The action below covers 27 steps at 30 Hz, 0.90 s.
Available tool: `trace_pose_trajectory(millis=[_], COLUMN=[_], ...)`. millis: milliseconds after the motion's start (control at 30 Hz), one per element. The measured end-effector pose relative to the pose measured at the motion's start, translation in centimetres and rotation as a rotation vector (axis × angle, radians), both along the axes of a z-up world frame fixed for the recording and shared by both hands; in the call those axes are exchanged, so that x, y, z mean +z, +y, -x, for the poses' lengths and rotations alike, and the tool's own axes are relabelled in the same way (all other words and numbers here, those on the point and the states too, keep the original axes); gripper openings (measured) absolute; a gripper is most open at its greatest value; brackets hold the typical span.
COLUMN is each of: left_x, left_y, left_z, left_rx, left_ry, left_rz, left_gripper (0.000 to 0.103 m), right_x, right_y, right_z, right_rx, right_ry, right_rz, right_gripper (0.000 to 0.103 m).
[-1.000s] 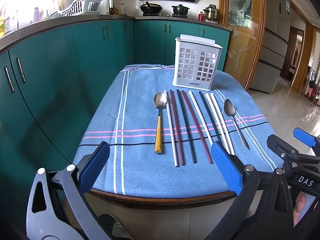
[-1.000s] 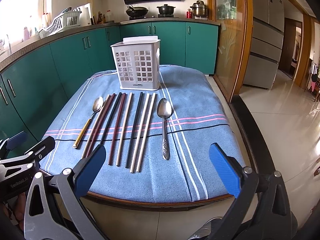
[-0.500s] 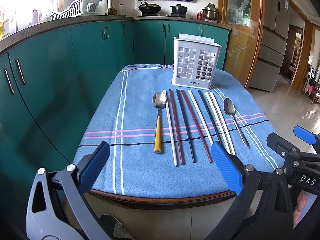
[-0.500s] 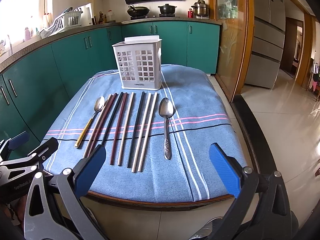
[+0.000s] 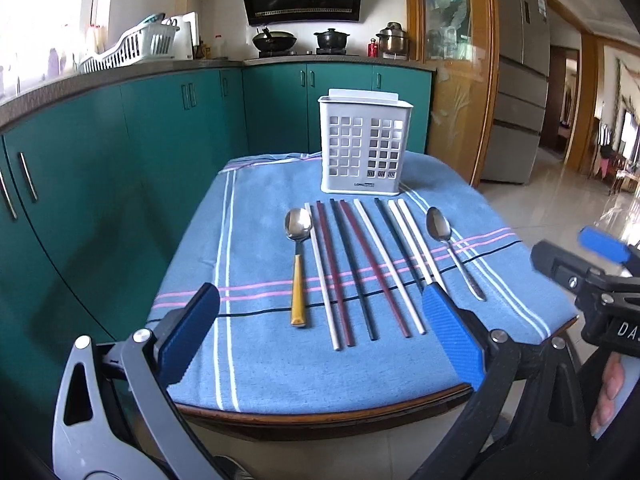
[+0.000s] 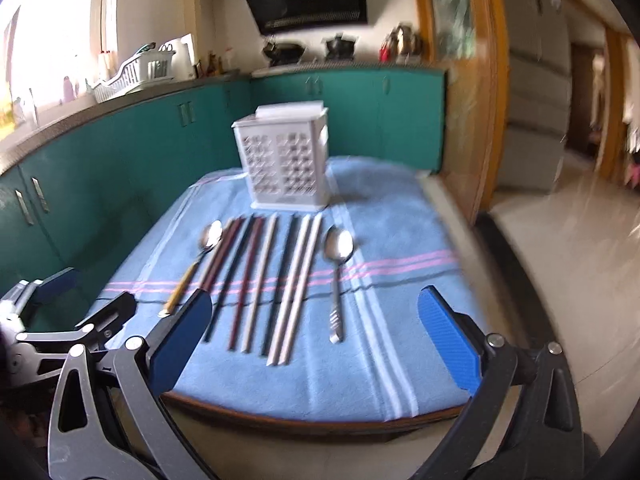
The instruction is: Organize utensils
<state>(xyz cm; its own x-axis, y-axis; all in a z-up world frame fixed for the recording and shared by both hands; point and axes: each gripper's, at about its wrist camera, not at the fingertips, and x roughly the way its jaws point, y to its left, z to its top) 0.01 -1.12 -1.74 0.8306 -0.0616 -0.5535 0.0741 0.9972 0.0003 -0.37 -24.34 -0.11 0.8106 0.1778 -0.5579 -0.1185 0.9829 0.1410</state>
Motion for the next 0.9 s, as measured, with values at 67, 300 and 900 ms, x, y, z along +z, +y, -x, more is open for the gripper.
trace_pose_trajectory(millis=[67,300,900], left_x=[0.0,2.0,2.4], left_y=[0.4,1.4,3.0], left_z=[-0.2,-2.9,-25.6], left_rx=[0.019,-0.014,-0.057], left_ry=[0.014,0.058,0.352], left_rz=[0.016,0.087,0.053], left_gripper=[0.1,0.1,0.085], right_x=[0.1,2.6,0.6], right_y=[-0.1,-0.8,1.0], right_z=[-0.3,-3.1,-25.1], right_rx=[0.013,0.007,0.14], right_ry=[0.006,0.029,0.38], right_rz=[-0.005,0.039,-0.009], right_gripper=[0.1,0.1,0.078])
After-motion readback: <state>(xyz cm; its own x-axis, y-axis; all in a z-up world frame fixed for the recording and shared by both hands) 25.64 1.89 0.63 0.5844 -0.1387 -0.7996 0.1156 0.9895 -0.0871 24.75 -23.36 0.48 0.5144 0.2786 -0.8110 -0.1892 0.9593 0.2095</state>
